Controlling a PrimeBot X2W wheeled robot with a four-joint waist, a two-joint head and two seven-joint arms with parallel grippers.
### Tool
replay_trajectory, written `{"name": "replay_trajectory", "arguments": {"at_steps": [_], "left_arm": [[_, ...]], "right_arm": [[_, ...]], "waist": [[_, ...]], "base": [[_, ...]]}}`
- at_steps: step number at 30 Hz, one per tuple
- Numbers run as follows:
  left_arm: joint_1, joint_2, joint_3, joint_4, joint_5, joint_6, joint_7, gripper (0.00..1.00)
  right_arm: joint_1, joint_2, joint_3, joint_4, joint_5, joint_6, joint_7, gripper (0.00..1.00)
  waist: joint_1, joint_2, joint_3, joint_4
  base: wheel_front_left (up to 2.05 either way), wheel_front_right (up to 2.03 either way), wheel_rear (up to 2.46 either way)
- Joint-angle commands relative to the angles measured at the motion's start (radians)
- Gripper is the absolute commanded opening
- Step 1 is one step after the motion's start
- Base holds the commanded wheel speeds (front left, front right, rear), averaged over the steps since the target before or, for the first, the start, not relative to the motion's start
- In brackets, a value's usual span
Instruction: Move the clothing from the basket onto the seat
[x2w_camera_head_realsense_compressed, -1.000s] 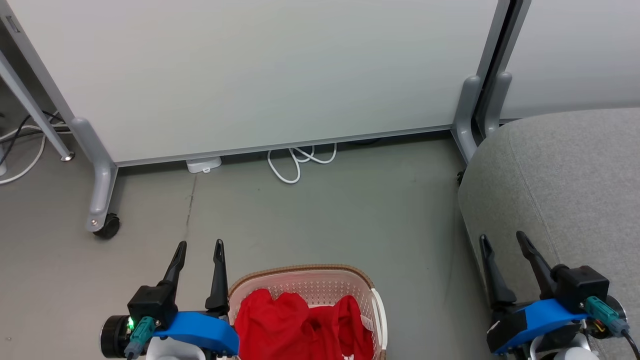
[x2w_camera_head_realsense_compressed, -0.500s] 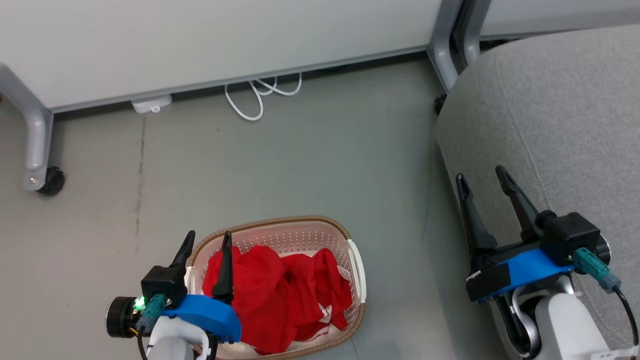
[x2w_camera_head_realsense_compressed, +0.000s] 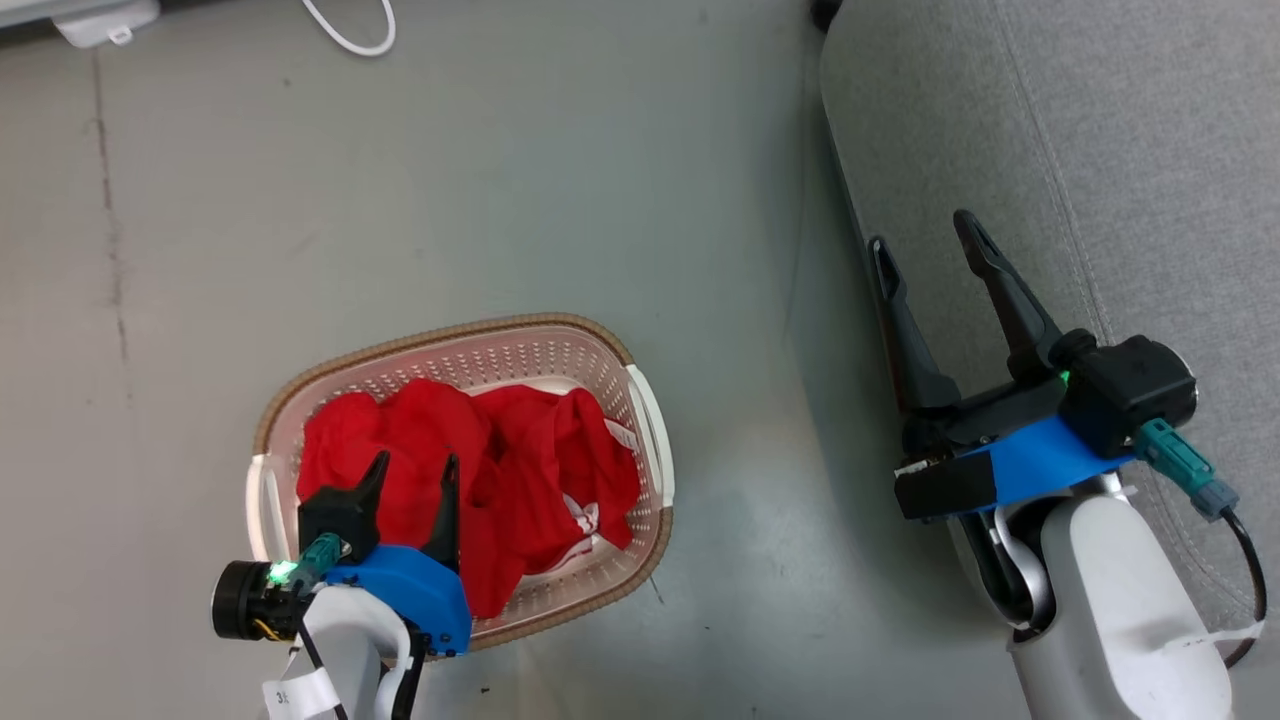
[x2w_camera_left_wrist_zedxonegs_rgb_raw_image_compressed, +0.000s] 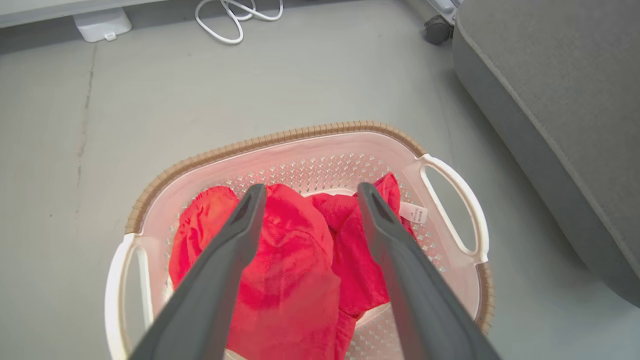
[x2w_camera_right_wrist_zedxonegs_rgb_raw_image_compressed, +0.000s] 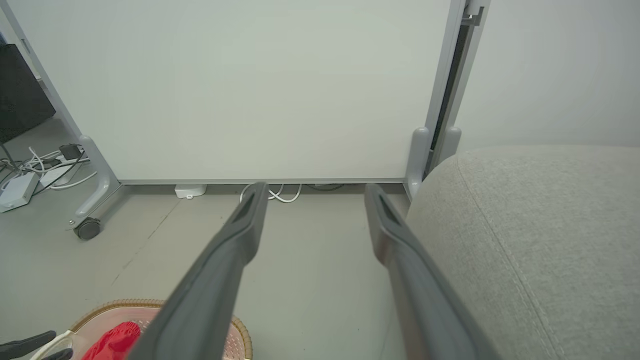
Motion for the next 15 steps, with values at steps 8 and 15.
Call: {"name": "replay_trajectory", "arguments": {"at_steps": [8,15], "left_arm": [[-0.100,0.016,-0.014,0.143,-0.004,-0.007,0.007,1.00],[-0.172,0.027,-0.014,0.256,-0.015,-0.005,0.038,1.00]], "right_arm": [[-0.047,-0.003,0.030,0.016,0.023,0.000,-0.027,1.00],[-0.070,-0.003,0.046,0.024,0.048,0.000,-0.047,1.00]], "waist": [[-0.0003,0.0000,0.122,-0.056],[-0.0003,0.0000,0.177,-0.084]], "base": [[0.00,0.00,0.00],[0.00,0.00,0.00]]}}
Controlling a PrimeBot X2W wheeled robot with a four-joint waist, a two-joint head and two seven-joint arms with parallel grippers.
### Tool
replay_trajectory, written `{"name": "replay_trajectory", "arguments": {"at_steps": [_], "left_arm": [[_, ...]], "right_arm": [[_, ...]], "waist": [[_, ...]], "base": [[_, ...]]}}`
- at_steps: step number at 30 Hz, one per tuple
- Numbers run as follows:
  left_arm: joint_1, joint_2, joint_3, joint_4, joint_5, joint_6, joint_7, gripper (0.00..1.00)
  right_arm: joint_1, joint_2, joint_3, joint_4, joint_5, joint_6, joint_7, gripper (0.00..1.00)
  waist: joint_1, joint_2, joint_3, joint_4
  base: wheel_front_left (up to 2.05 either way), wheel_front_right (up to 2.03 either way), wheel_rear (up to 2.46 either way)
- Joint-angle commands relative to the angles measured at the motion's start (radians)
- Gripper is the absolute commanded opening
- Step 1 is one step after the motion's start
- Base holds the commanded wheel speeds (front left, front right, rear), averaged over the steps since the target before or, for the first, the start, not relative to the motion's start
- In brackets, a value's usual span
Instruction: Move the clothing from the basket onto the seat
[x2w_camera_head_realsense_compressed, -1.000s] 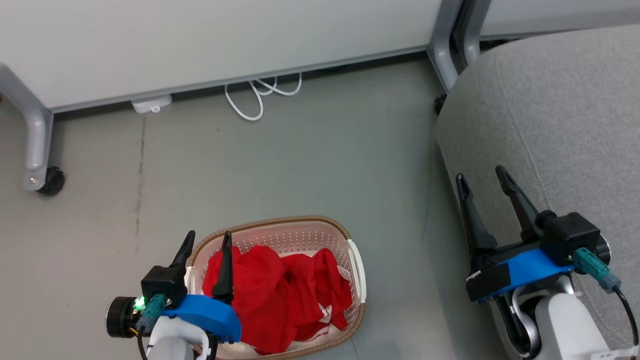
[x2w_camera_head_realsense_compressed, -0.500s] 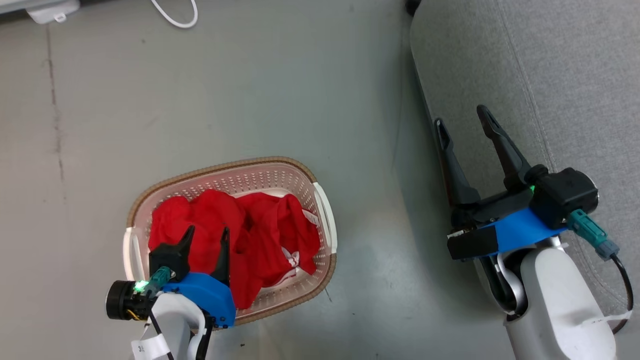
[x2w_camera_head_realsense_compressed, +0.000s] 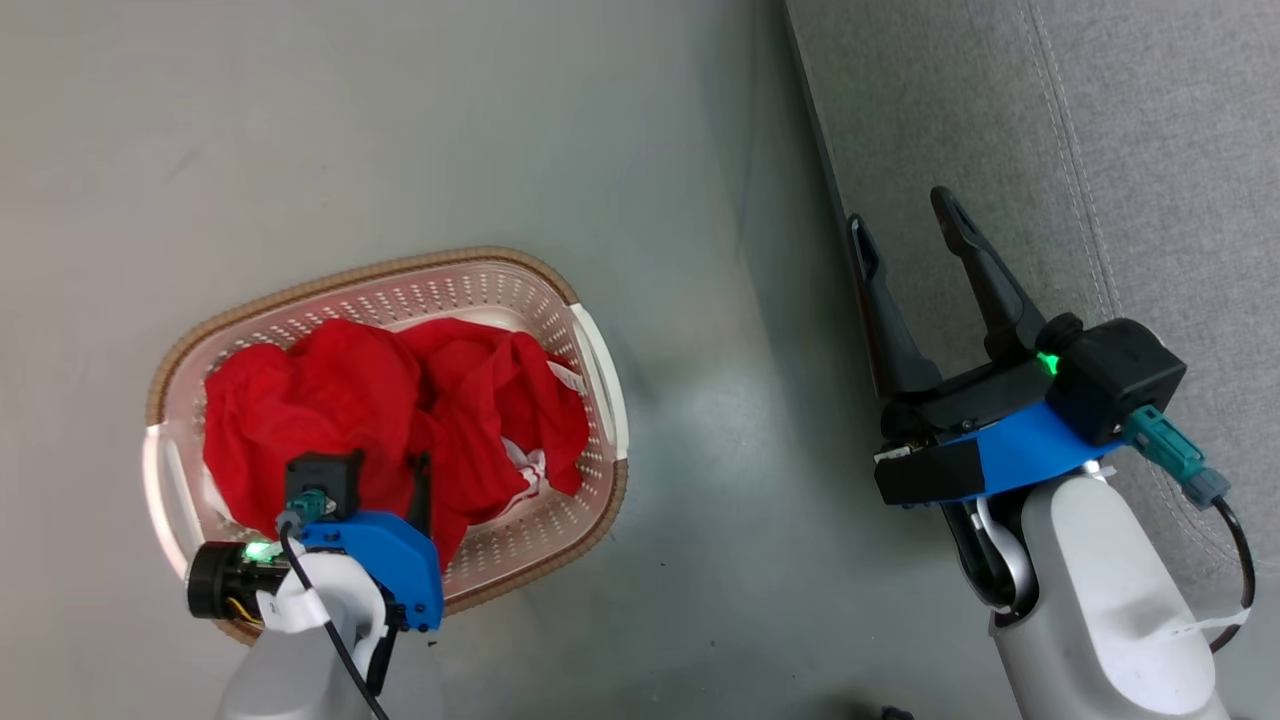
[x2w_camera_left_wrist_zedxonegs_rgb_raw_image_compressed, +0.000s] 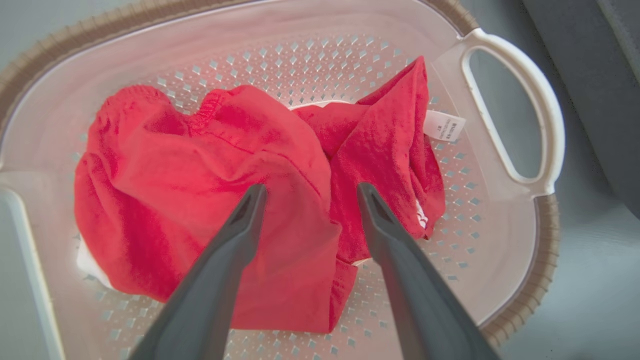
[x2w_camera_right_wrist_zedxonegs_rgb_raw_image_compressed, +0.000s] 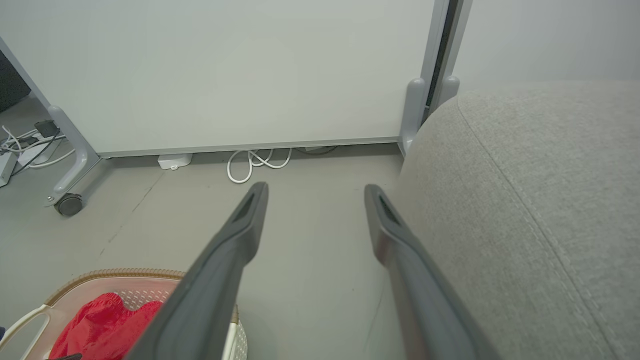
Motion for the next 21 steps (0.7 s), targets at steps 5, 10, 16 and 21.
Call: {"name": "replay_trajectory", "arguments": {"at_steps": [5,10,16,21], "left_arm": [[-0.069,0.024,0.005,0.063,-0.002,0.035,0.021,1.00],[-0.107,0.035,0.005,0.116,0.001,0.080,0.033,1.00],[-0.132,0.039,0.006,0.159,-0.012,0.095,0.046,0.07],[-0.139,0.036,0.001,0.180,-0.024,0.077,0.053,0.00]], "right_arm": [[-0.032,-0.003,0.010,-0.001,0.014,0.000,-0.018,1.00],[-0.042,-0.003,0.023,0.009,0.026,0.000,-0.028,1.00],[-0.047,-0.003,0.028,0.023,0.034,0.000,-0.036,1.00],[-0.054,-0.003,0.031,0.032,0.036,0.000,-0.039,1.00]], "waist": [[-0.0002,0.0000,0.046,-0.028],[-0.0002,0.0000,0.065,-0.043],[-0.0002,0.0000,0.072,-0.052],[-0.0002,0.0000,0.071,-0.054]], "base": [[0.00,0.00,0.00],[0.00,0.00,0.00],[0.00,0.00,0.00],[0.00,0.00,0.00]]}}
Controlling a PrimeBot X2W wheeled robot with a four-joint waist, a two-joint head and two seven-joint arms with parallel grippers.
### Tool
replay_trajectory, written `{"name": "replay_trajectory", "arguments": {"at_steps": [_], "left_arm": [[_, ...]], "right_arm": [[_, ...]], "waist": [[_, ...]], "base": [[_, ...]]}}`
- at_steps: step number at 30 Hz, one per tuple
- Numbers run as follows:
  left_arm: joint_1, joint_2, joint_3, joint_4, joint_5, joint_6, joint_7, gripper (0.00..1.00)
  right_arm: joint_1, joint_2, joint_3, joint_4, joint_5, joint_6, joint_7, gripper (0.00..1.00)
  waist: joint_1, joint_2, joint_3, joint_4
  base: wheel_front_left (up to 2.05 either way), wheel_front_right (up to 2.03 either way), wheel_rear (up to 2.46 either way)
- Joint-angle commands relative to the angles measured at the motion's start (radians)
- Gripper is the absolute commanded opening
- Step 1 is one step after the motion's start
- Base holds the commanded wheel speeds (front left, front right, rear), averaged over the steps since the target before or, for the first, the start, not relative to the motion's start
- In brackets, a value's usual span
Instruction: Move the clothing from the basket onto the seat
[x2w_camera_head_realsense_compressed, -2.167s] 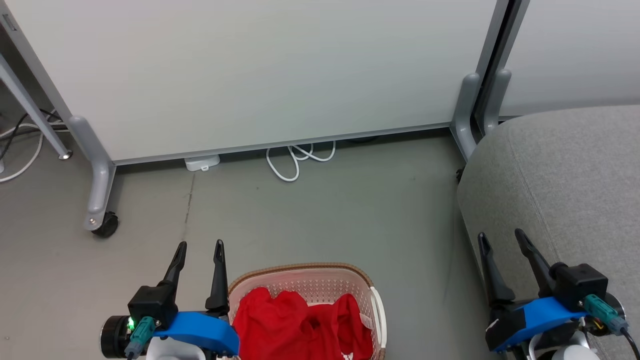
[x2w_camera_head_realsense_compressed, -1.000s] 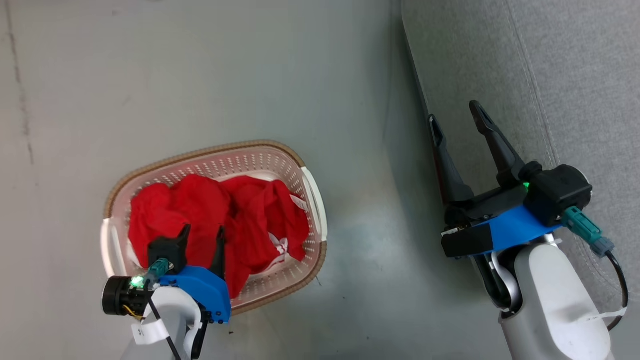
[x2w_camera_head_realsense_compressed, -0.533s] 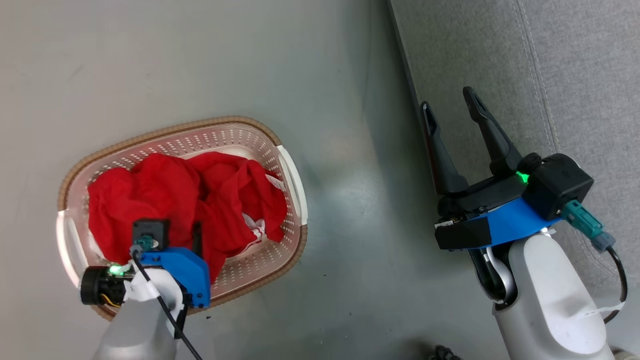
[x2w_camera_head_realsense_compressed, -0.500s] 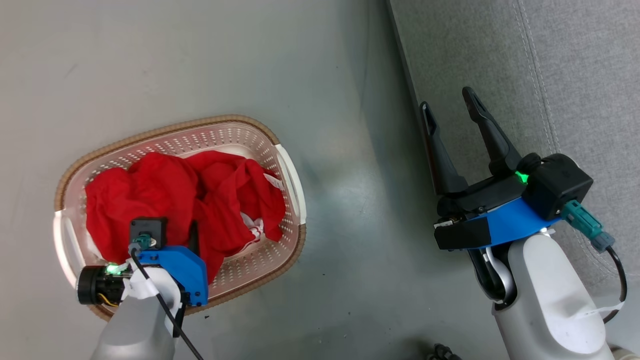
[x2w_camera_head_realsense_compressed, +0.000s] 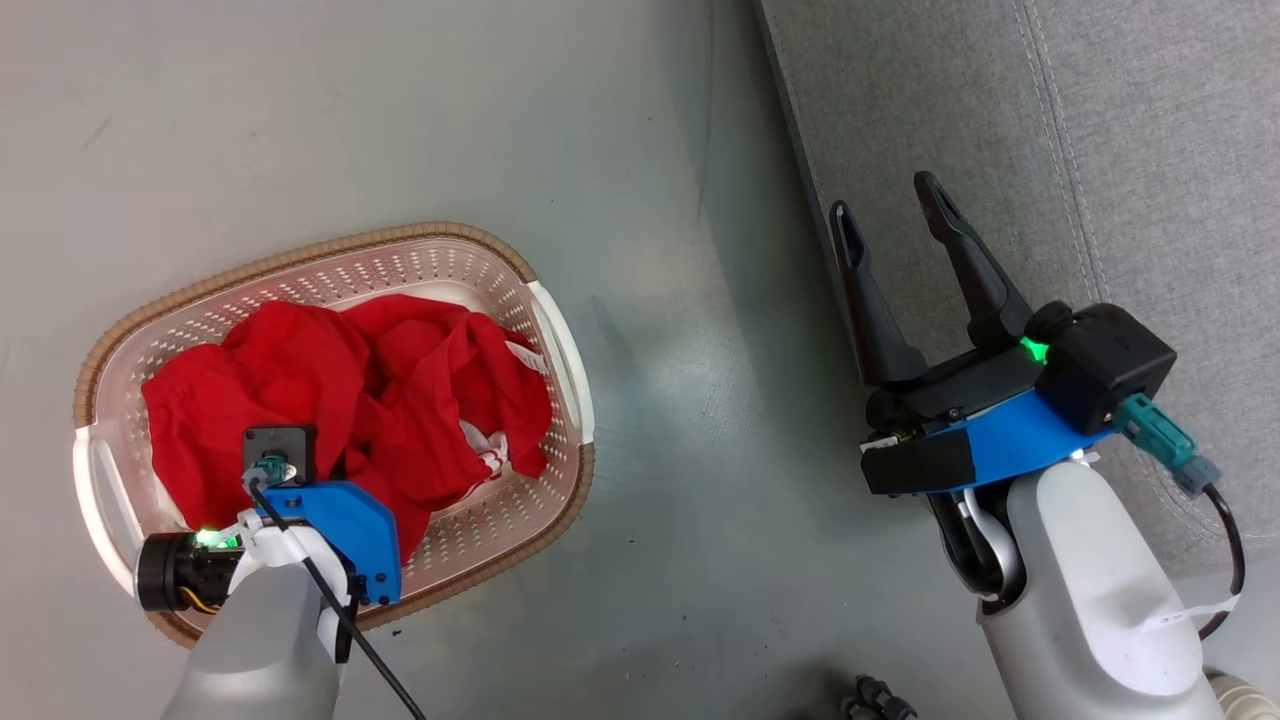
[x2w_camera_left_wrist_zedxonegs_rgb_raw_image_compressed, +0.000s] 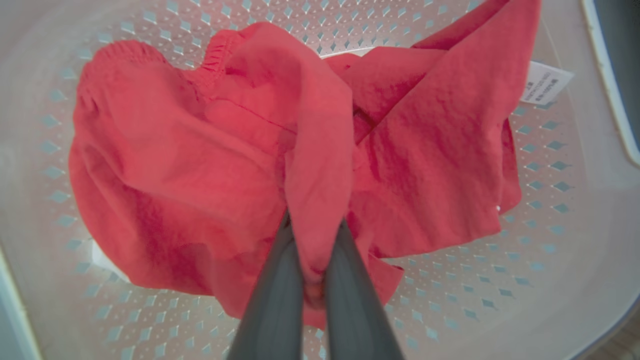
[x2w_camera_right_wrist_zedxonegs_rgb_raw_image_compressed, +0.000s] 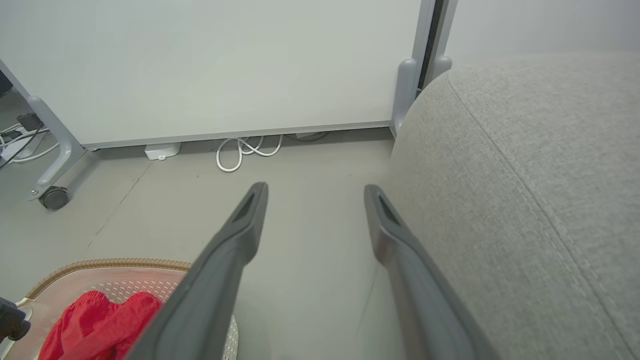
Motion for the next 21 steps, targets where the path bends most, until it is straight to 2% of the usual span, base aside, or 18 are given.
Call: {"name": "replay_trajectory", "arguments": {"at_steps": [1,13,21], "left_arm": [[-0.016,0.002,0.000,0.004,-0.006,-0.005,0.003,0.00],[-0.019,-0.018,-0.024,0.024,-0.017,-0.016,-0.014,0.00],[0.001,-0.053,-0.058,0.030,-0.020,-0.037,-0.037,0.00]], "right_arm": [[-0.018,-0.003,0.002,0.003,0.004,0.000,-0.007,1.00],[-0.018,-0.003,0.007,0.029,-0.004,0.000,-0.011,1.00],[0.009,-0.004,-0.007,0.072,-0.058,0.000,0.001,1.00]], "waist": [[-0.0001,0.0001,-0.001,0.001],[-0.0001,0.0001,-0.034,0.019],[-0.0001,0.0001,-0.147,0.075]], "base": [[0.00,0.00,0.00],[0.00,0.00,0.00],[0.00,0.00,0.00]]}}
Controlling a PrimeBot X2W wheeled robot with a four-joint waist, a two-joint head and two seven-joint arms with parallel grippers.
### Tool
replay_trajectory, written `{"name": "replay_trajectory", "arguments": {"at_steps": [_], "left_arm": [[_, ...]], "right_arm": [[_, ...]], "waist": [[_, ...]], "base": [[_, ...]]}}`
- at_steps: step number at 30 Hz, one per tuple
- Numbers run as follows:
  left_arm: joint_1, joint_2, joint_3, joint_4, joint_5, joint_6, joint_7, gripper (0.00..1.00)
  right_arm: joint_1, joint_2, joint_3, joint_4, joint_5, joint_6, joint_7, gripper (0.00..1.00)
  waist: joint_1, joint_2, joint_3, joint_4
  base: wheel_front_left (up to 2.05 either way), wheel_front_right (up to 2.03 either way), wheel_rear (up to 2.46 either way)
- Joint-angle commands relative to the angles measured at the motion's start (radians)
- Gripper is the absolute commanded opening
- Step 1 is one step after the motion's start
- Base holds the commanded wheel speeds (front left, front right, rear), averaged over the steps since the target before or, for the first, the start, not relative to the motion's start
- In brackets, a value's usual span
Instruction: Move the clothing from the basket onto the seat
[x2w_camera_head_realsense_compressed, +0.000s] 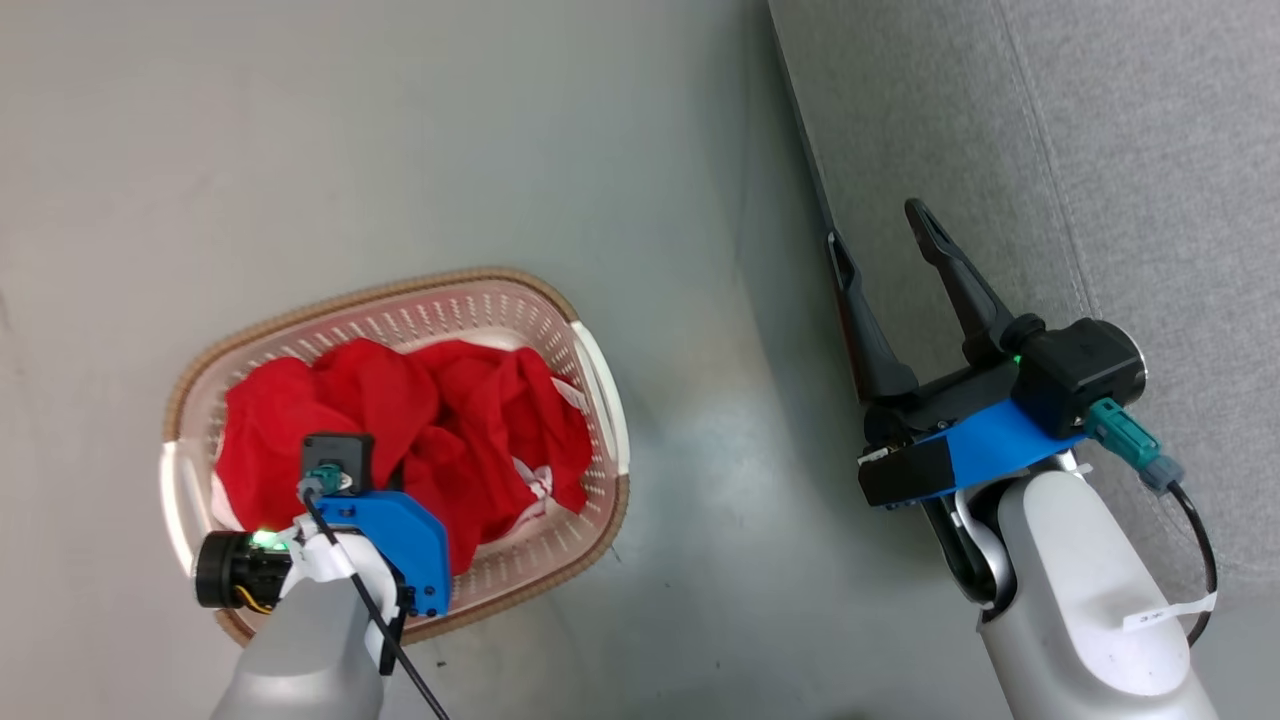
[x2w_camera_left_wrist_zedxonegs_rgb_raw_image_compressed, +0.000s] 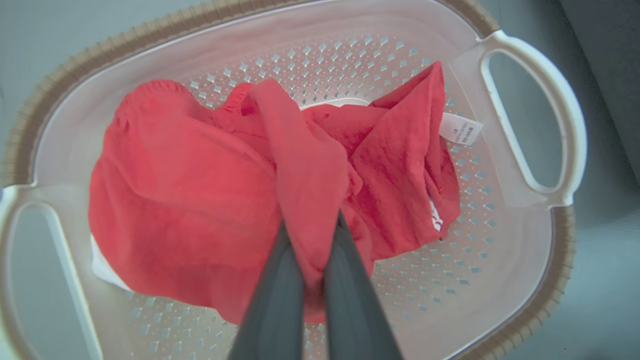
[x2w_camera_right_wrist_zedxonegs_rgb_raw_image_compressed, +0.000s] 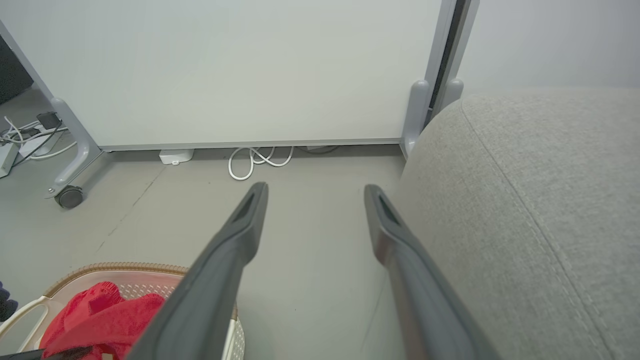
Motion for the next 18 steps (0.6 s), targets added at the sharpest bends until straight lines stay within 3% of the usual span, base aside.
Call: {"name": "replay_trajectory", "arguments": {"at_steps": [1,8,18], "left_arm": [[0.011,-0.007,-0.010,0.001,-0.007,-0.008,-0.012,0.00],[0.034,-0.022,-0.062,-0.014,-0.006,-0.035,-0.032,0.00],[0.118,-0.023,-0.267,-0.160,-0.110,-0.071,-0.033,0.00]], "right_arm": [[0.018,-0.004,-0.008,0.009,-0.016,0.000,0.006,1.00],[0.069,-0.004,-0.024,0.034,-0.060,0.000,0.037,1.00],[0.199,-0.004,-0.047,0.055,-0.056,0.000,0.077,1.00]], "waist": [[0.0000,0.0000,-0.064,0.036],[0.0000,0.0000,-0.195,0.092],[0.0000,0.0000,-0.423,0.165]], "base": [[0.00,0.00,0.00],[0.00,0.00,0.00],[0.00,0.00,0.00]]}}
